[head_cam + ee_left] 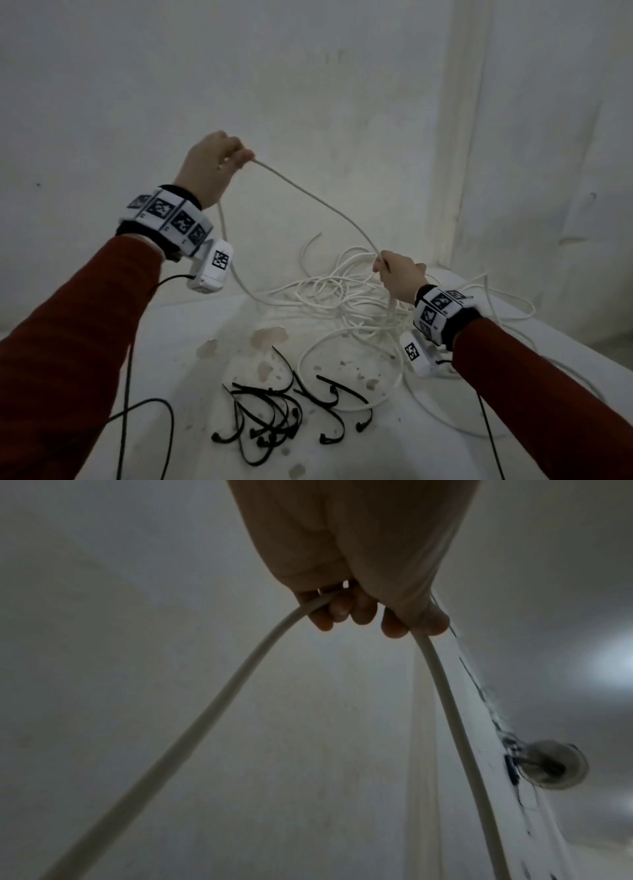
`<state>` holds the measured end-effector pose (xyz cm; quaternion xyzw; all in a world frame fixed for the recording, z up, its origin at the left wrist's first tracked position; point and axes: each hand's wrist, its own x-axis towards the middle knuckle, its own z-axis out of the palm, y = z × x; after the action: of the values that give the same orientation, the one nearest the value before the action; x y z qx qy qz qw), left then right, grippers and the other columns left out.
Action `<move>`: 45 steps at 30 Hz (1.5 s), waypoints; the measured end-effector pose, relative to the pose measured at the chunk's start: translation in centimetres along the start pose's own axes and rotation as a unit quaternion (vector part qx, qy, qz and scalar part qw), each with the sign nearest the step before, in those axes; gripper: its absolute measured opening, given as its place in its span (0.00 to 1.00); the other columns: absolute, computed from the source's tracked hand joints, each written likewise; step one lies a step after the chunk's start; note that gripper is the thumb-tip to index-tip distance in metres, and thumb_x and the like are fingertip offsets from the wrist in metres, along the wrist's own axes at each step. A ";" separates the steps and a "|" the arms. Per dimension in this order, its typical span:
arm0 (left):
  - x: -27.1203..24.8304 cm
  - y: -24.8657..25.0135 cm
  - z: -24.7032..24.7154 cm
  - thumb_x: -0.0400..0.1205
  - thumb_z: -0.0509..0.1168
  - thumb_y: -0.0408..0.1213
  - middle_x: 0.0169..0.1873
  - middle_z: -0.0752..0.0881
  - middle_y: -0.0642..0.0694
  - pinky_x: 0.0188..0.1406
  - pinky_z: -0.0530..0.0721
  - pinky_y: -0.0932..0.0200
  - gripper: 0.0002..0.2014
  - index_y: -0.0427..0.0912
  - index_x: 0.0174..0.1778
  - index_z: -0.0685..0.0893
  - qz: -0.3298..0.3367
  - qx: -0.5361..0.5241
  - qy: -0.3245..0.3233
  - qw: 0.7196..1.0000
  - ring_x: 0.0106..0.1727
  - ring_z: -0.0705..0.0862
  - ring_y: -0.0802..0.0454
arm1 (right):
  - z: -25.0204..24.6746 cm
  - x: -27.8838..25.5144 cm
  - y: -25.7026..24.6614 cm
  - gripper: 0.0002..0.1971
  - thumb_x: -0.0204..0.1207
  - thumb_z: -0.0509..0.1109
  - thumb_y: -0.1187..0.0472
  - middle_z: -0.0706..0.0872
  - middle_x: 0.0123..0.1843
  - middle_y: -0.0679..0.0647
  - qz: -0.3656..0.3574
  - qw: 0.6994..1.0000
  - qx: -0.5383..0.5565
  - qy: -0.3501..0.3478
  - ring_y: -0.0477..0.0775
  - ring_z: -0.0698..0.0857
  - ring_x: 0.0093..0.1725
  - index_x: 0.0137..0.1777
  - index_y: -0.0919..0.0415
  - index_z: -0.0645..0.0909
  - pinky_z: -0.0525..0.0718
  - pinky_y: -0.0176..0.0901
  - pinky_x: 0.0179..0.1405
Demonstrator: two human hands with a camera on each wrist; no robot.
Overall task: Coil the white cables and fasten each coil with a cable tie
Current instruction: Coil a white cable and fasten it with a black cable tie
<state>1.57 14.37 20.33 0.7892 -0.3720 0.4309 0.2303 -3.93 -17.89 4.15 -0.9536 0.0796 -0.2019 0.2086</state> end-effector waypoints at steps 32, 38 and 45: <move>-19.3 -4.5 -2.2 0.75 0.39 0.75 0.41 0.86 0.59 0.42 0.79 0.62 0.39 0.52 0.55 0.85 -0.105 0.009 -0.197 0.975 0.41 0.82 0.62 | -5.2 0.1 -15.5 0.08 0.86 0.58 0.56 0.81 0.29 0.49 -0.025 0.415 0.907 -0.064 0.49 0.77 0.25 0.56 0.54 0.78 0.84 0.43 0.39; -20.1 -3.5 -2.5 0.78 0.34 0.71 0.40 0.79 0.65 0.40 0.75 0.71 0.40 0.47 0.56 0.84 -0.069 0.017 -0.175 0.982 0.41 0.78 0.68 | -4.3 0.6 -15.4 0.15 0.89 0.50 0.56 0.71 0.23 0.47 0.016 0.533 0.846 -0.004 0.46 0.66 0.20 0.52 0.61 0.76 0.67 0.37 0.23; -19.1 -2.0 -4.4 0.84 0.44 0.62 0.27 0.71 0.73 0.32 0.67 0.70 0.24 0.58 0.51 0.83 0.017 0.049 -0.117 0.992 0.37 0.72 0.71 | -3.9 0.4 -15.8 0.14 0.87 0.57 0.59 0.89 0.37 0.59 -0.085 0.668 0.732 0.102 0.51 0.85 0.31 0.52 0.69 0.80 0.85 0.39 0.35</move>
<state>-5.83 26.04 6.32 0.8381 -0.3879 0.3575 0.1388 -4.13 -5.16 14.36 -0.4704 -0.1544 -0.3081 0.8124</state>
